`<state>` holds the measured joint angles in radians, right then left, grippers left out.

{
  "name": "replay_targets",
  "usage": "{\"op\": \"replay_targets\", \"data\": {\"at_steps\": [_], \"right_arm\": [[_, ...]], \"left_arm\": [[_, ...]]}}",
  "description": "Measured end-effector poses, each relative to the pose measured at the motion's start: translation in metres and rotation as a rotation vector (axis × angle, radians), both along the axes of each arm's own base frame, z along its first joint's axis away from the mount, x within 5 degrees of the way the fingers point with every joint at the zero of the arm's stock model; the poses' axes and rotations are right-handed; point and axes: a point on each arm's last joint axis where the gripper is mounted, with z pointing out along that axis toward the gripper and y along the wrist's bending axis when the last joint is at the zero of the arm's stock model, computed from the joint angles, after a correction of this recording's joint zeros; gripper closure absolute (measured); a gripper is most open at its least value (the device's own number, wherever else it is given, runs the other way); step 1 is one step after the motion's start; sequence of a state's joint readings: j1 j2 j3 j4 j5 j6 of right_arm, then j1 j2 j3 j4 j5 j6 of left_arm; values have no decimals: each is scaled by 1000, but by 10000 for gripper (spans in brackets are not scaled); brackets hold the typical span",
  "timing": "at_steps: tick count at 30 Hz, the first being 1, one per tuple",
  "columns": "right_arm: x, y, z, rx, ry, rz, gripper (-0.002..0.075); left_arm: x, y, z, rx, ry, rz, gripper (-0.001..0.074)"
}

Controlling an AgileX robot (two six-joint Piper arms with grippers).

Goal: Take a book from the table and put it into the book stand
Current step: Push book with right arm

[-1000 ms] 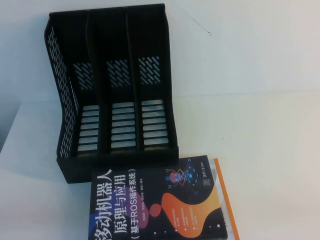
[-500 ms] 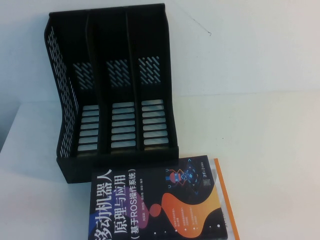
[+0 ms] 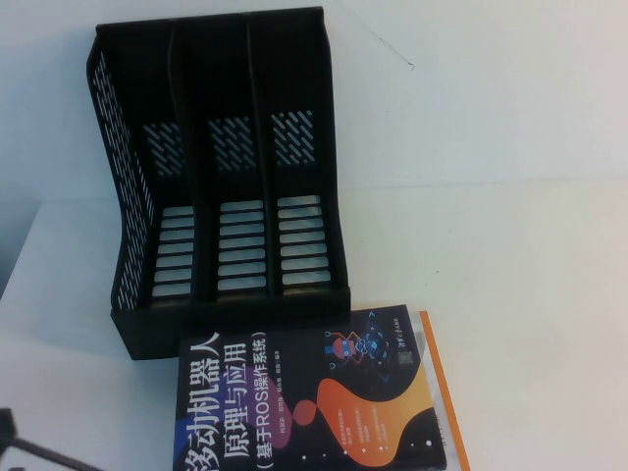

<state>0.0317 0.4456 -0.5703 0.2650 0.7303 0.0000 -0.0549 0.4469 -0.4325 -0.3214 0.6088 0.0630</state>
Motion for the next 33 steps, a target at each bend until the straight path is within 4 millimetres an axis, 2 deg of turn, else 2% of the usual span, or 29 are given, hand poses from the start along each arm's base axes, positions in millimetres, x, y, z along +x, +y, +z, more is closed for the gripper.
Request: {"op": "replay_targets", "data": {"at_steps": [3, 6, 9, 12, 15, 21, 25, 29, 33], "right_arm": [[27, 13, -1, 71, 101, 115, 718], [55, 24, -10, 120, 202, 235, 718], [84, 31, -26, 151, 292, 310, 718], [114, 39, -49, 158, 389, 341, 718], [136, 58, -66, 130, 444, 388, 718], [164, 104, -96, 67, 512, 475, 718], [181, 121, -116, 51, 567, 490, 718], [193, 131, -130, 28, 600, 501, 718], [198, 133, -140, 2, 628, 499, 718]], "left_arm": [[14, -10, -15, -39, 192, -82, 738], [27, -19, -28, -38, 310, -206, 738], [38, -26, -34, -86, 349, -265, 738], [47, -29, -35, -152, 338, -247, 738], [54, -29, -33, -198, 306, -207, 738], [56, -30, -31, -275, 308, -160, 738], [55, -31, -31, -307, 326, -148, 722], [56, -33, -26, -325, 329, -161, 634], [56, -34, -23, -334, 333, -175, 545]]}}
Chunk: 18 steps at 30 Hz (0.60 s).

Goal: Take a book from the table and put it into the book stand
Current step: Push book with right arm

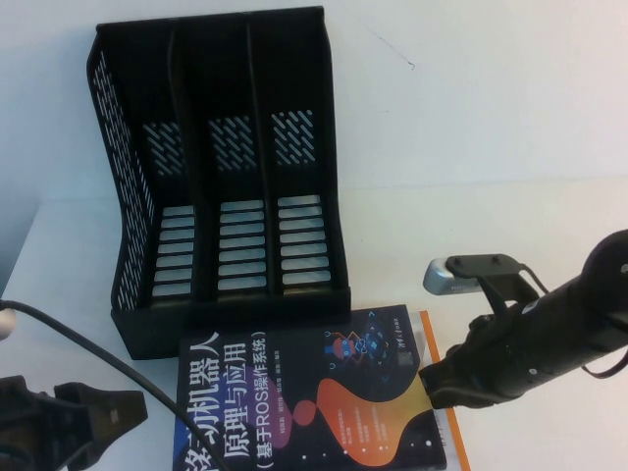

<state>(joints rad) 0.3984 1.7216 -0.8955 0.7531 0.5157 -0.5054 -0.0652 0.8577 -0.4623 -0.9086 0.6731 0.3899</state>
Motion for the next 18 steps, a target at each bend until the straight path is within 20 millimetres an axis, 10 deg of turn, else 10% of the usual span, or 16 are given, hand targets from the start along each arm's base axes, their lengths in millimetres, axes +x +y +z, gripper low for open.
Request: {"op": "replay_targets", "data": {"at_steps": [18], "right_arm": [[-1, 9, -6, -30, -27, 30, 718]], "left_arm": [[-2, -3, 1, -53, 30, -1, 478]]}}
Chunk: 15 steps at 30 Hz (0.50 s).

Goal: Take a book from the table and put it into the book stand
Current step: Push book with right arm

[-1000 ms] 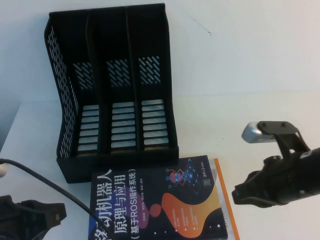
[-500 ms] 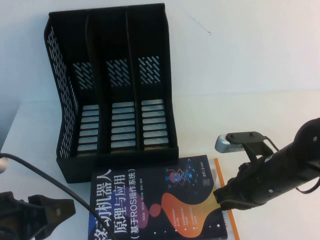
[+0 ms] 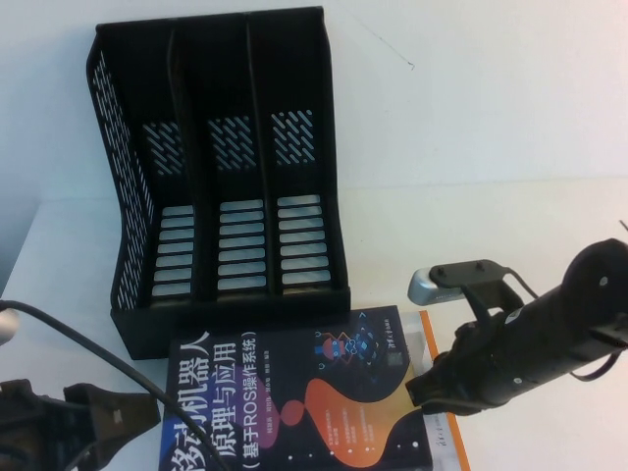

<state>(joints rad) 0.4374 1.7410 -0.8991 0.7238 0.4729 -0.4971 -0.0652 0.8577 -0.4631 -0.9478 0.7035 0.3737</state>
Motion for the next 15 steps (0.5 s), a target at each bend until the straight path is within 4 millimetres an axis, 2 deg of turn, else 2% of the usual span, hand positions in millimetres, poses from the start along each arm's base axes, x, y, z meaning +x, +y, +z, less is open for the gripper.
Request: {"op": "replay_targets", "data": {"at_steps": [4, 6, 15], "right_arm": [[-4, 13, 1, 3, -23, 28, 718], [-4, 17, 1, 9, -22, 32, 718], [4, 26, 14, 32, -51, 59, 718]], "left_arm": [[-1, -1, 0, -10, 11, -16, 396], [-1, -1, 0, -10, 11, -16, 379], [0, 4, 1, 6, -11, -10, 365]]}}
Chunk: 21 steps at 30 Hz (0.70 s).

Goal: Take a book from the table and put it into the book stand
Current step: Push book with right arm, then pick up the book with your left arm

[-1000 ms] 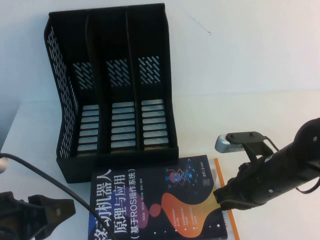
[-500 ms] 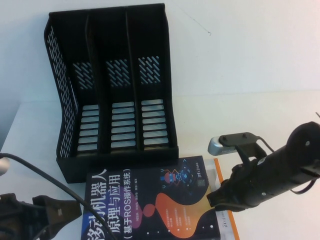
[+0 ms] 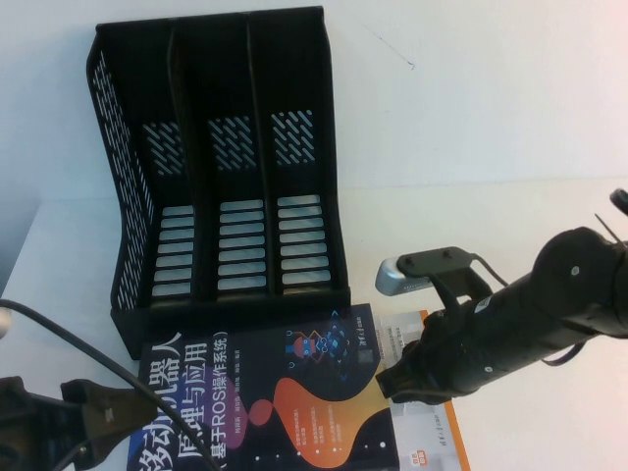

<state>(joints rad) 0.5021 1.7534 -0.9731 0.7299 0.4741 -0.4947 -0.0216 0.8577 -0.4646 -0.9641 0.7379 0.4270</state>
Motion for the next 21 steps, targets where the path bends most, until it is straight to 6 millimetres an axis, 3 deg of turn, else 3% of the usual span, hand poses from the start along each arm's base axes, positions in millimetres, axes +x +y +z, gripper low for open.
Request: {"op": "replay_targets", "data": {"at_steps": [5, 9, 12, 18, 21], "right_arm": [[0, -5, 16, -36, -61, 17, 718], [-6, -18, 49, -72, -150, -3, 718], [-15, -36, 79, -91, -211, -45, 718], [-57, -79, 151, -102, -392, -132, 718], [-85, -99, 178, -104, -473, -170, 718]], "left_arm": [[5, 6, 11, 8, -35, 13, 364], [10, 17, 24, 24, -73, 52, 389], [15, 26, 28, 44, -90, 83, 453], [36, 39, 8, 45, 24, 95, 634], [48, 40, -8, 0, 113, 51, 651]]}}
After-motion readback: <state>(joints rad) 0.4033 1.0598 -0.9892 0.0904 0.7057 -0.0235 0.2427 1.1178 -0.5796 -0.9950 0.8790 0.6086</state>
